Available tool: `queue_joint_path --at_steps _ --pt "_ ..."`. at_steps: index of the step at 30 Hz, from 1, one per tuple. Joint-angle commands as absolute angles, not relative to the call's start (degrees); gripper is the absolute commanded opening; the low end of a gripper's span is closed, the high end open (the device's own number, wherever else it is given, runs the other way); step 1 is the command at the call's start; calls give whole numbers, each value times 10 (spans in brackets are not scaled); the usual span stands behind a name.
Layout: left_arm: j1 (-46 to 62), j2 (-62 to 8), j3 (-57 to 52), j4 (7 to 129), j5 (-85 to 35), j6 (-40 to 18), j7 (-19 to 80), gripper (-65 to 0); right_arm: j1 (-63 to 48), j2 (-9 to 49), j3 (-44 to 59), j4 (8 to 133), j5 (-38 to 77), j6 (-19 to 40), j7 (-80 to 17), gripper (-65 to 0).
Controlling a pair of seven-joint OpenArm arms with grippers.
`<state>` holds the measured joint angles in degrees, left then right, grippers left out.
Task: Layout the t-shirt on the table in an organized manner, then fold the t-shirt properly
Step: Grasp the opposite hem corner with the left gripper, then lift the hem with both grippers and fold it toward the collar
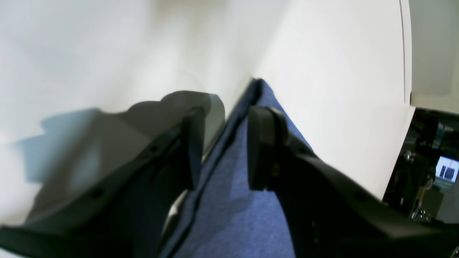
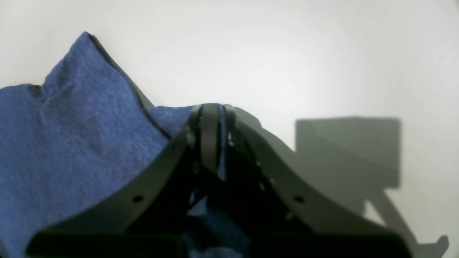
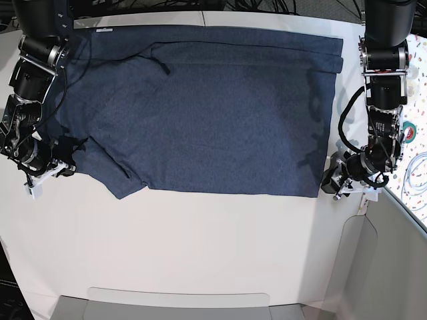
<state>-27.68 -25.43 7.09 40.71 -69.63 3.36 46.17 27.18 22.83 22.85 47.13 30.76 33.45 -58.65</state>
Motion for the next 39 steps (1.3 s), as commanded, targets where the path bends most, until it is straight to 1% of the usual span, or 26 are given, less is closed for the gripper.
queue_joint_path --at_steps 1,5,9,12,19,22,24,31,39 --pt "-276 -246 80 405 -671 53 489 -443 279 235 228 477 298 336 -597 -643" --pt "-276 -240 80 405 -670 49 489 -443 278 235 228 477 298 336 -597 -643" --pt "-293 -235 138 402 -670 -21 499 -443 275 234 228 477 298 336 -597 -643" --pt "-295 -235 163 402 -670 -44 505 -443 274 228 228 477 298 336 -597 -643" --pt "-295 -235 162 402 -670 -43 484 -451 271 226 228 477 298 336 -597 -643" --pt "-292 -236 162 402 -670 -43 464 -502 271 226 228 477 298 336 -597 -643" --pt "-291 -236 162 402 -670 -43 458 -521 271 226 228 477 298 336 -597 -643" --pt "-294 -249 161 402 -670 -43 458 -506 271 226 228 477 298 336 -597 -643" --pt "-295 -259 160 405 -672 -43 457 -506 270 226 228 477 298 336 -597 -643"
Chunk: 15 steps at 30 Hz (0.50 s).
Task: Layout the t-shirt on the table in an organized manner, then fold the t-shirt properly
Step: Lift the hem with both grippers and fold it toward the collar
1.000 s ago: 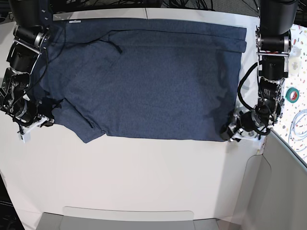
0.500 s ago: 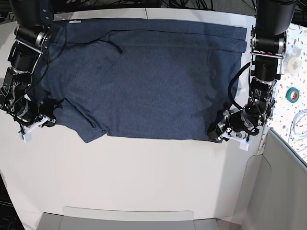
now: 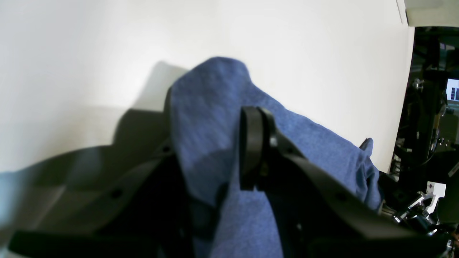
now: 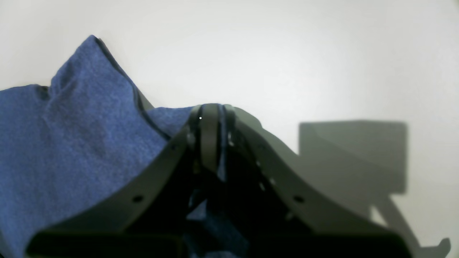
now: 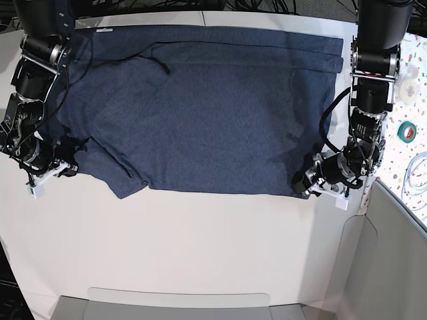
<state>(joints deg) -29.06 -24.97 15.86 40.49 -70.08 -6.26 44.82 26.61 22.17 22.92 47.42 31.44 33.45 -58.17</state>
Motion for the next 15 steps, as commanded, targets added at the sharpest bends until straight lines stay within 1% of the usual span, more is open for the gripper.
queue_joint_path --at_steps 1,6,7,9,10,11,15 --pt "-295 -260 160 405 -672 -43 457 -506 270 226 228 476 298 336 -597 -643" --pt "-295 -266 160 405 -672 -43 457 -509 270 226 228 475 298 336 -597 -643" --pt "-295 -266 160 405 -672 -43 457 -519 270 226 228 475 298 336 -597 -643" --pt "-295 -266 160 405 -672 -44 456 -579 270 226 228 475 298 336 -597 -643" --pt "-295 -266 160 405 -672 -44 456 -627 270 226 228 475 298 336 -597 -644" --pt "-295 -266 160 406 -672 -45 456 -650 270 226 228 477 298 336 -597 -644" --pt "-291 -266 160 440 -672 -45 457 -650 267 221 229 487 301 336 -597 -650"
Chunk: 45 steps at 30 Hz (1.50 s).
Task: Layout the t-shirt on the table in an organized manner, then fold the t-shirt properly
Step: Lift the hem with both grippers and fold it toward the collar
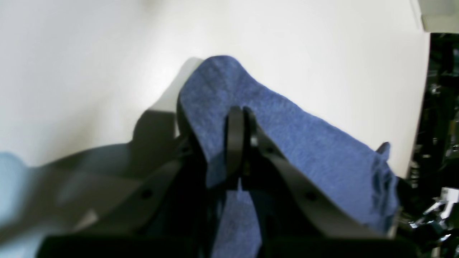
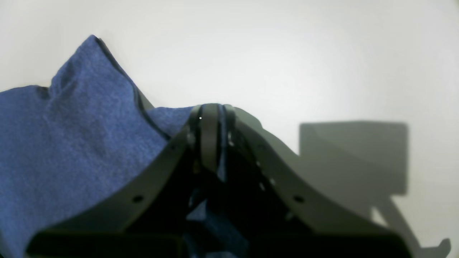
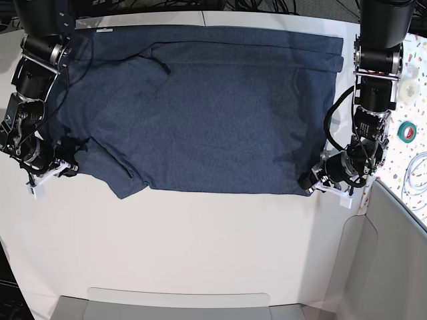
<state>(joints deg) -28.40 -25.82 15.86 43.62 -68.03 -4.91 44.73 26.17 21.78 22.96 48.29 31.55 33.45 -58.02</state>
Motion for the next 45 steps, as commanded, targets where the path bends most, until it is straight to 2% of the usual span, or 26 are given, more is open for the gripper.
queue_joint_path --at_steps 1,10,20,27,32,35,41,45 --pt "-291 -267 157 461 -672 -45 459 -650 266 220 228 500 301 336 -598 -650" --pt "-232 -296 30 605 -670 -45 553 -650 203 222 228 635 302 337 -598 -650" --pt "-74 -314 -83 818 -670 -44 589 -650 116 236 233 800 303 338 -598 -650" --pt "10 -314 -148 928 -670 -43 648 -650 55 236 233 886 304 338 -598 -650" --pt "62 -313 -188 982 -670 -43 656 -650 6 237 238 925 335 338 -598 -650" --pt "87 -313 -203 1009 -670 -43 656 -650 -26 236 284 942 356 337 -604 -650" --pt "116 -313 -201 1018 -669 -43 656 -650 -39 231 364 952 376 338 -693 -650" --pt "137 -313 -199 1018 -669 -42 656 -650 -52 222 378 952 376 339 -703 -650"
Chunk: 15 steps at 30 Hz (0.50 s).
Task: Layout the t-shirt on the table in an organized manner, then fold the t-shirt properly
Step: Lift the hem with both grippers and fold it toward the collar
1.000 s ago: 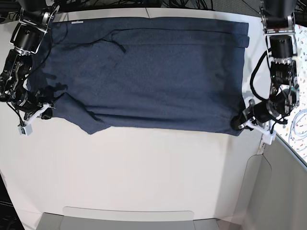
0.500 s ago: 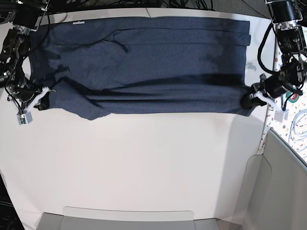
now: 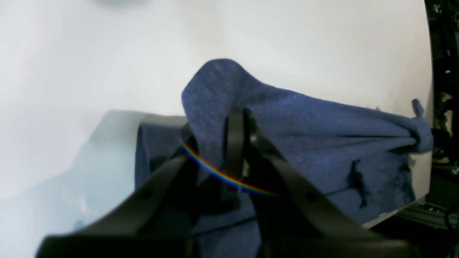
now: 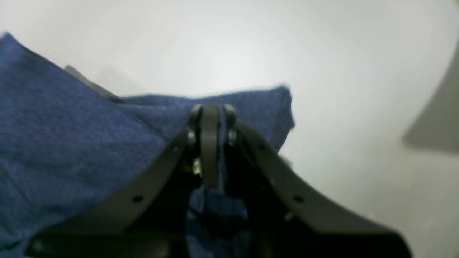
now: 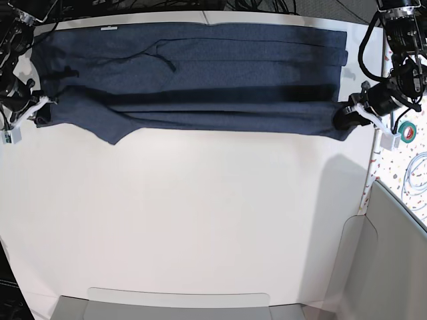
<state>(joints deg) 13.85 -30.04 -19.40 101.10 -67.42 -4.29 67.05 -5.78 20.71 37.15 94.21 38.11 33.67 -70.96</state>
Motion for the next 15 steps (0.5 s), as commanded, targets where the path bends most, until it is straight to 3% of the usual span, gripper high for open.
queue_joint_path --at_steps 1,15 --pt "140 -313 -199 1018 -669 -42 656 -650 -59 220 378 952 376 339 -703 -650" --pt "176 -313 -197 1017 -669 -41 658 -634 -80 198 372 948 373 337 -705 -650"
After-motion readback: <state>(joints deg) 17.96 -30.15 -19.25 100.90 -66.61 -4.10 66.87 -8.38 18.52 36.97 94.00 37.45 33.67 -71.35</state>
